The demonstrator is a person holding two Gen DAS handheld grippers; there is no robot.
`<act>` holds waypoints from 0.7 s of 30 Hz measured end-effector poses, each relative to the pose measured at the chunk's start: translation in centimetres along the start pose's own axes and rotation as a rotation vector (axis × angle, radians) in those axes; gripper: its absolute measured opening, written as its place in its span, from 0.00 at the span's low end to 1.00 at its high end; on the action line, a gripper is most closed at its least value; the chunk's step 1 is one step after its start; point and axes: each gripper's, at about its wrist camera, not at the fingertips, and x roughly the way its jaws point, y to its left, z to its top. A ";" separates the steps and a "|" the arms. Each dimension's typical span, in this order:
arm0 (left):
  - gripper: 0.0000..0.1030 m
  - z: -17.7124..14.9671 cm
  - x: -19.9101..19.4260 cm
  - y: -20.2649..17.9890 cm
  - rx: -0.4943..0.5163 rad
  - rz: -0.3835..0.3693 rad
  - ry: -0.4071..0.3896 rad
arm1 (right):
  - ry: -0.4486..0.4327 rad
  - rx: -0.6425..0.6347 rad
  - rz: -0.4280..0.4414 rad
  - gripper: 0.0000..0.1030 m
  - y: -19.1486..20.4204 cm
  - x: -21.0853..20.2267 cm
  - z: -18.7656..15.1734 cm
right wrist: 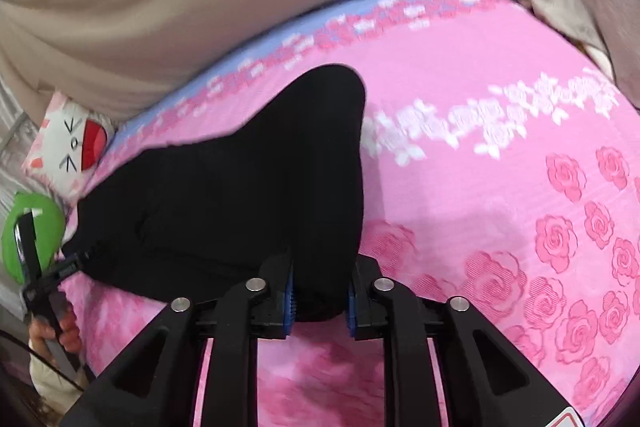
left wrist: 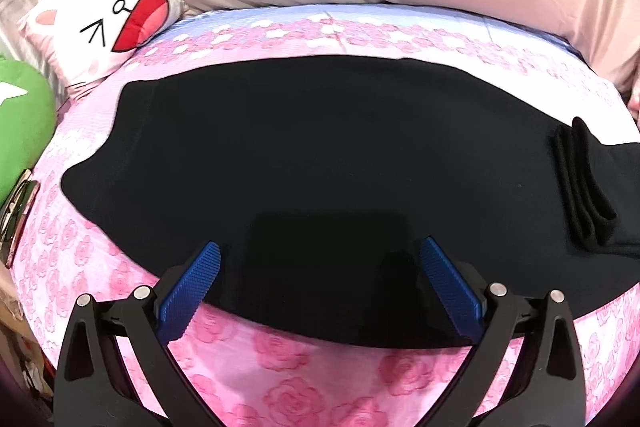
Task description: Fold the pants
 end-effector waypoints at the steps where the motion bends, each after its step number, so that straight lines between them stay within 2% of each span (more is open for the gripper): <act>1: 0.96 0.0 0.2 -0.4 0.006 -0.007 0.005 | -0.006 -0.012 -0.023 0.26 0.3 -0.1 -0.2; 3: 0.96 0.1 0.3 -1.1 0.012 -0.009 0.007 | -0.081 -0.070 -0.119 0.34 2.5 -1.6 -0.5; 5: 0.96 0.2 0.2 -1.4 0.008 -0.021 0.003 | -0.219 -0.190 -0.201 0.56 6.2 -4.2 -0.9; 6: 0.96 0.3 0.1 -1.4 0.006 -0.025 -0.001 | -0.266 -0.243 -0.195 0.59 7.7 -5.0 -1.1; 7: 0.96 0.4 -0.1 -1.5 0.004 -0.025 -0.007 | -0.278 -0.308 -0.176 0.59 9.4 -5.3 -1.2; 10: 0.96 0.6 -0.4 -1.0 -0.008 -0.030 -0.018 | -0.226 -0.448 -0.071 0.59 14.5 -3.4 -1.6; 11: 0.96 0.7 -0.6 -0.7 -0.014 -0.028 -0.021 | -0.171 -0.483 -0.010 0.55 16.2 -1.5 -1.8; 12: 0.96 0.7 -0.6 -0.3 -0.021 -0.024 -0.021 | -0.132 -0.511 0.007 0.54 17.4 0.3 -1.9; 17: 0.96 0.9 -0.9 2.6 -0.046 0.004 -0.026 | 0.022 -0.553 -0.019 0.53 19.4 7.6 -1.8; 18: 0.96 0.9 -0.8 3.2 -0.054 0.008 -0.026 | 0.031 -0.548 -0.031 0.48 19.3 8.3 -1.9; 19: 0.96 0.9 -0.7 4.2 -0.069 0.013 -0.024 | 0.027 -0.545 -0.050 0.36 19.4 8.8 -1.8; 20: 0.96 1.0 -0.6 5.0 -0.083 0.017 -0.022 | 0.021 -0.542 -0.058 0.19 19.5 9.1 -1.5; 21: 0.96 1.0 -0.6 5.7 -0.099 0.021 -0.022 | 0.024 -0.523 -0.043 0.16 19.5 9.1 -1.0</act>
